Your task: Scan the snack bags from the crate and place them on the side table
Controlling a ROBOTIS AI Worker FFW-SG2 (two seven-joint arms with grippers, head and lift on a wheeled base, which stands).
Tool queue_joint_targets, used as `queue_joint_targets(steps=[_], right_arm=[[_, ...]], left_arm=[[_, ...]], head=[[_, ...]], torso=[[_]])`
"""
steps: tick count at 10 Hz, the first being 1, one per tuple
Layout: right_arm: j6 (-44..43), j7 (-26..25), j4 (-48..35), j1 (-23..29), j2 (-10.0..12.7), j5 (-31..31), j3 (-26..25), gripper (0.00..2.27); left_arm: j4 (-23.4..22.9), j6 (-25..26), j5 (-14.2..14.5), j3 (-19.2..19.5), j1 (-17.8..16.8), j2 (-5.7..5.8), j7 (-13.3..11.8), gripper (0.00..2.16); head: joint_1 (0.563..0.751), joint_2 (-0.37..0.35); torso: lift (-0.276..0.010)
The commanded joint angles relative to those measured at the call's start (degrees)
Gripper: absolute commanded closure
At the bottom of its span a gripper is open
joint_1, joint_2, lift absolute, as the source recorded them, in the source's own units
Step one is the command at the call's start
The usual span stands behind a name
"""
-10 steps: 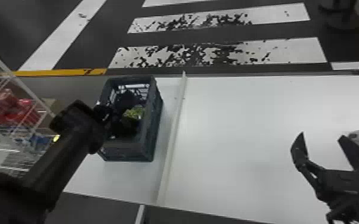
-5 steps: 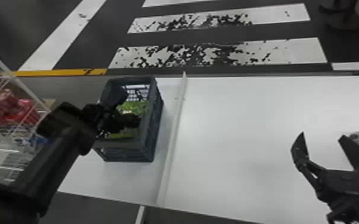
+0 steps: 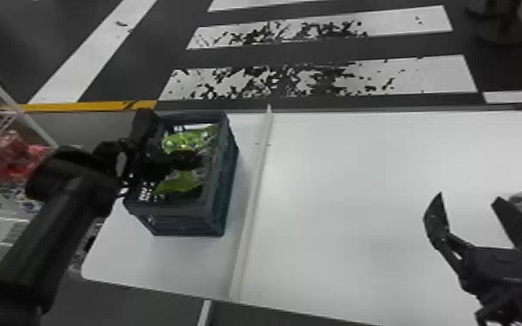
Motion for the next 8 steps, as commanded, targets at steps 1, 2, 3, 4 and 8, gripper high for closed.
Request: queue_joint_targets(steps=[1,2,3,4,8], right_arm=[[0.28,0.00,0.00,-0.14,0.02,0.00,0.00,0.11],[0.45,0.00,0.00,-0.31,0.02,0.00,0.09,0.11],[0.81,0.00,0.00,-0.40,0.02,0.00,0.18,0.11],[0.98,0.00,0.09,-0.49,0.11,0.09,0.27,0.11],[0.98,0.00,0.27,-0.57,0.11,0.09,0.53,0.11]], left_arm=[[-0.26,0.00,2.50,0.67,0.22,0.74,-1.24,2.13],[-0.26,0.00,3.90,2.16,0.49,0.92,-3.26,2.13],[-0.26,0.00,6.19,2.69,0.84,1.44,-5.02,2.13],[-0.26,0.00,8.12,4.01,1.19,1.53,-6.69,2.13],[-0.70,-0.87,15.24,8.40,3.03,2.41,-9.85,2.13]], head=[[0.695,0.238],[0.695,0.239],[0.695,0.240],[0.695,0.240],[0.695,0.252]], torso=[[-0.050],[-0.050],[-0.050],[-0.050],[-0.050]])
